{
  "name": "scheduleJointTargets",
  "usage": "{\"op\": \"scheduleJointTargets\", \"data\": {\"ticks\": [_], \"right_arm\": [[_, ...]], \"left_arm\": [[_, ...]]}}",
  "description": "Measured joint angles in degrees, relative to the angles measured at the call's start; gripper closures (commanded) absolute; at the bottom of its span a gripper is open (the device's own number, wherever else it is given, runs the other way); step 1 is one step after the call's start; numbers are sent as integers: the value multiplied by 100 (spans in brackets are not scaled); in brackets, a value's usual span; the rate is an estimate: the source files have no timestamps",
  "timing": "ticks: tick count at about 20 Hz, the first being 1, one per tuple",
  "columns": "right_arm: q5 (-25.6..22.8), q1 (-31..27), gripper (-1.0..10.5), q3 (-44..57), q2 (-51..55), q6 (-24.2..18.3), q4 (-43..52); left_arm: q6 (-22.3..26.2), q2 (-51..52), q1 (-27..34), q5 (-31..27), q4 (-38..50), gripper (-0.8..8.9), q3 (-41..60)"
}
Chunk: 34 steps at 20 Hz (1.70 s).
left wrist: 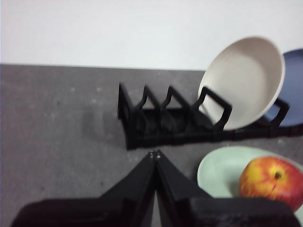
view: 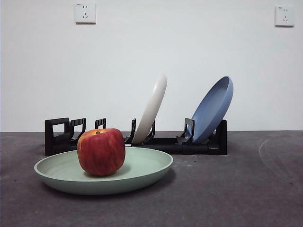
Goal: Take the green plate from the plate rack,put the plate on the table,take the apple from the table,put the apple in the plate
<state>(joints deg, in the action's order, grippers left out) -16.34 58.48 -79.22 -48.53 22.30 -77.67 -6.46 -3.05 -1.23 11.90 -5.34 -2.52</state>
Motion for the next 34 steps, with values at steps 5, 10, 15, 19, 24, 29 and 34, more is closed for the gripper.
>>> {"op": "scheduleJointTargets", "data": {"ticks": [5,10,15,19,24,29,34], "right_arm": [[-15,0,946,0,0,0,0],[-20,0,946,0,0,0,0],[-20,0,946,0,0,0,0],[-20,0,946,0,0,0,0],[-31,0,946,0,0,-7,0],[-1270,-422,946,212,26,-627,398],[-1134,-2111,946,2275,487,-1958,3851]], "left_arm": [[107,267,13,-140,-420,817,149],[245,269,11,-146,-400,817,149],[245,234,11,-146,-400,817,151],[245,153,11,-146,-400,817,149],[247,48,11,-146,-402,817,149],[247,-72,11,-146,-400,817,149],[258,-107,11,-146,-400,817,149]]}}
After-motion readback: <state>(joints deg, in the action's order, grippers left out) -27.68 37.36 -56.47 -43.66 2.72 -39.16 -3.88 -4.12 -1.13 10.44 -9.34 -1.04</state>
